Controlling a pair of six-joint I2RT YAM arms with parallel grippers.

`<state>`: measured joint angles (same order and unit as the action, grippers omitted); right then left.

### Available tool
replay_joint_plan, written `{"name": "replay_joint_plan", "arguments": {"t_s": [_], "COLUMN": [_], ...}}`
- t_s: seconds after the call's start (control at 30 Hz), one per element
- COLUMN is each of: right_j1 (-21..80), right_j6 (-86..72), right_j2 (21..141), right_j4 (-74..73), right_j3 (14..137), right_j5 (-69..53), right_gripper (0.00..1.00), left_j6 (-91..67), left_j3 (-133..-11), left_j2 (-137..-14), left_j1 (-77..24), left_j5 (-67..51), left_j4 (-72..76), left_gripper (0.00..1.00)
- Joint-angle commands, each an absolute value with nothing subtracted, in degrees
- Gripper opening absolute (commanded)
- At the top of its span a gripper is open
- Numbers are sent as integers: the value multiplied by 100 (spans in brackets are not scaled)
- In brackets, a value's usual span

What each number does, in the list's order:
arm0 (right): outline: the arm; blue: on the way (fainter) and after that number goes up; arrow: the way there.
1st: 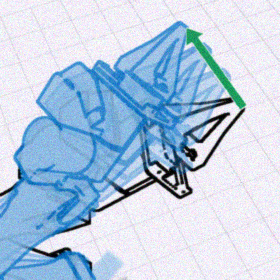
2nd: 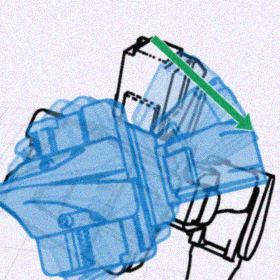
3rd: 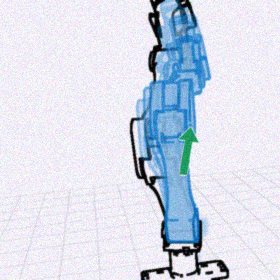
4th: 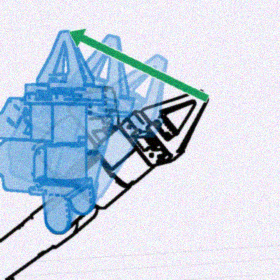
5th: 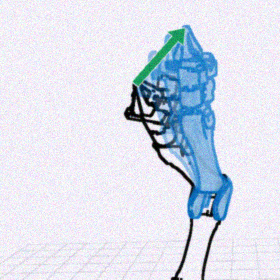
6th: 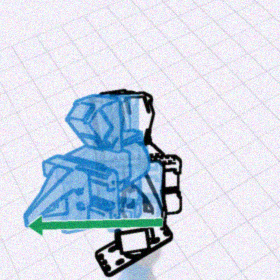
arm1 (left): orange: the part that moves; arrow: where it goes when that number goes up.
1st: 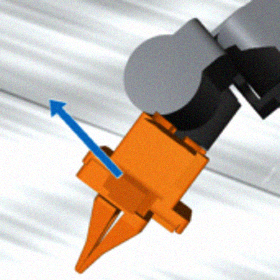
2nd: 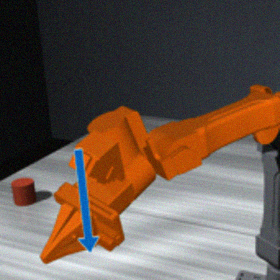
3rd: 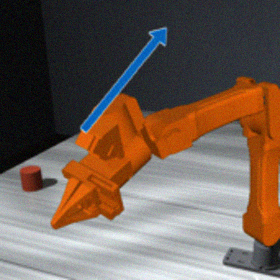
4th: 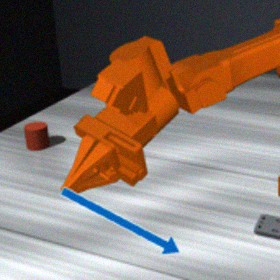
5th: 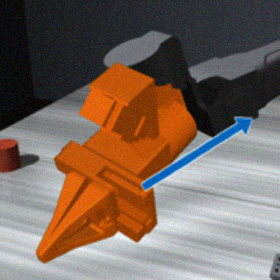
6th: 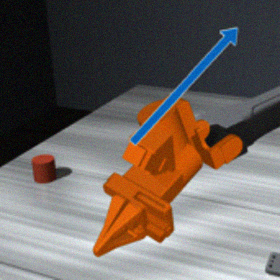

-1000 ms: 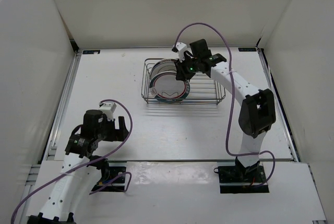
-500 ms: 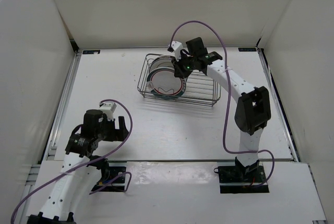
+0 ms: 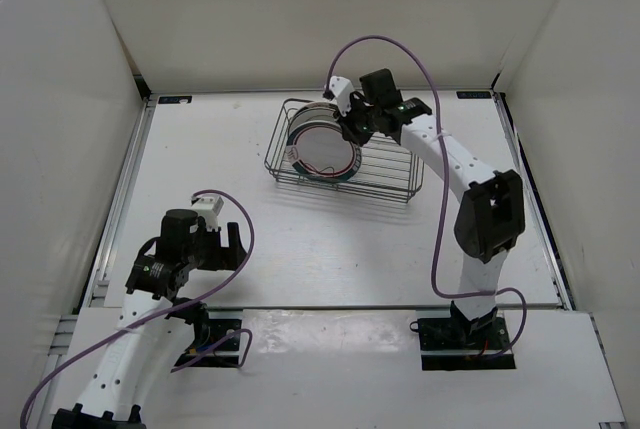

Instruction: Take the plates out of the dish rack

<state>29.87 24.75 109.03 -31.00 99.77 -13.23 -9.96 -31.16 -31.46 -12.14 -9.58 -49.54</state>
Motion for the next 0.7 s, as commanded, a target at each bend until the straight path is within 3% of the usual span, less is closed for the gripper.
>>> {"name": "replay_joint_plan", "arguments": {"t_s": [0.0, 0.67], "right_j1": [2892, 2892], "right_j6": [2364, 1433], "right_j2": [10249, 8473], "right_j4": [-2892, -2698], "right_j3": [9941, 9624], "right_j5": [-1151, -800], "right_gripper": [0, 0], "left_j6": [-1020, -1054], "left_j3": [-3146, -3146], "left_j2": [-3147, -3103], "left_j1": [-1230, -1222], "left_j5": [-905, -940], "left_j4": [-4896, -4966], "left_gripper": [100, 100]}}
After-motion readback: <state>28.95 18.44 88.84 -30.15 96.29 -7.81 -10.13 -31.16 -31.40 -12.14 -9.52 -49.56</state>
